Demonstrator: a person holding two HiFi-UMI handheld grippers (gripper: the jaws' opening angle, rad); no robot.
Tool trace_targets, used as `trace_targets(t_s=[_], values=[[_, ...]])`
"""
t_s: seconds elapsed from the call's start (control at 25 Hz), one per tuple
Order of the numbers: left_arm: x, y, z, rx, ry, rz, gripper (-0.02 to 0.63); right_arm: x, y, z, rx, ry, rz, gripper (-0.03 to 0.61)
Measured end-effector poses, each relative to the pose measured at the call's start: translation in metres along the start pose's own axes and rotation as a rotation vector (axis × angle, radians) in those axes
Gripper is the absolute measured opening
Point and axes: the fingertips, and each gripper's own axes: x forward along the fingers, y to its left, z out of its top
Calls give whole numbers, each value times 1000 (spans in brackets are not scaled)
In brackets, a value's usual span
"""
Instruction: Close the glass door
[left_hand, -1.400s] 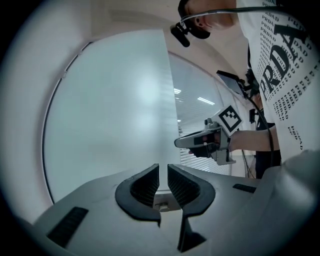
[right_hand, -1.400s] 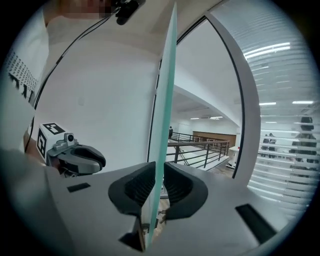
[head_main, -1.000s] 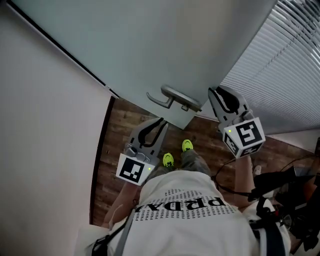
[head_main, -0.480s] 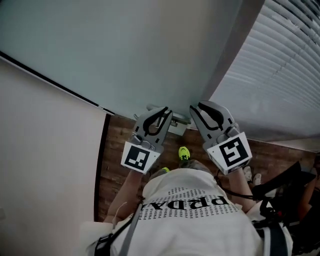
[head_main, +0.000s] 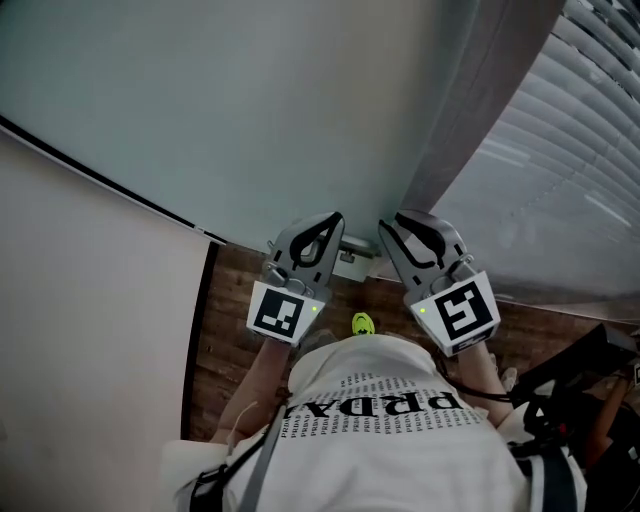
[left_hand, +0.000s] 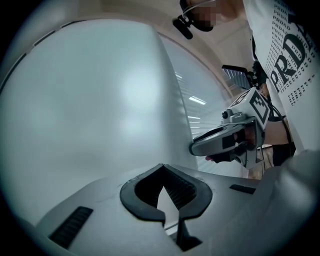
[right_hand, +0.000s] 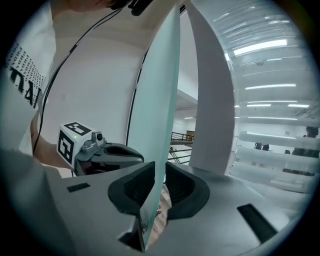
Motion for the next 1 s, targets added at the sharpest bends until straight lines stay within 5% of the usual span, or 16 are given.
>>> trace_targets(t_s=[0.16, 0.56, 1.0], values=[[10, 7, 2, 16, 8, -21, 3, -3, -8, -4, -3, 26, -65, 41], [39, 19, -1, 35, 18, -57, 3, 5, 30, -12, 10, 44, 58, 41], [60, 32, -5, 54, 20, -64, 2, 15, 33, -8, 12, 21, 26, 5]])
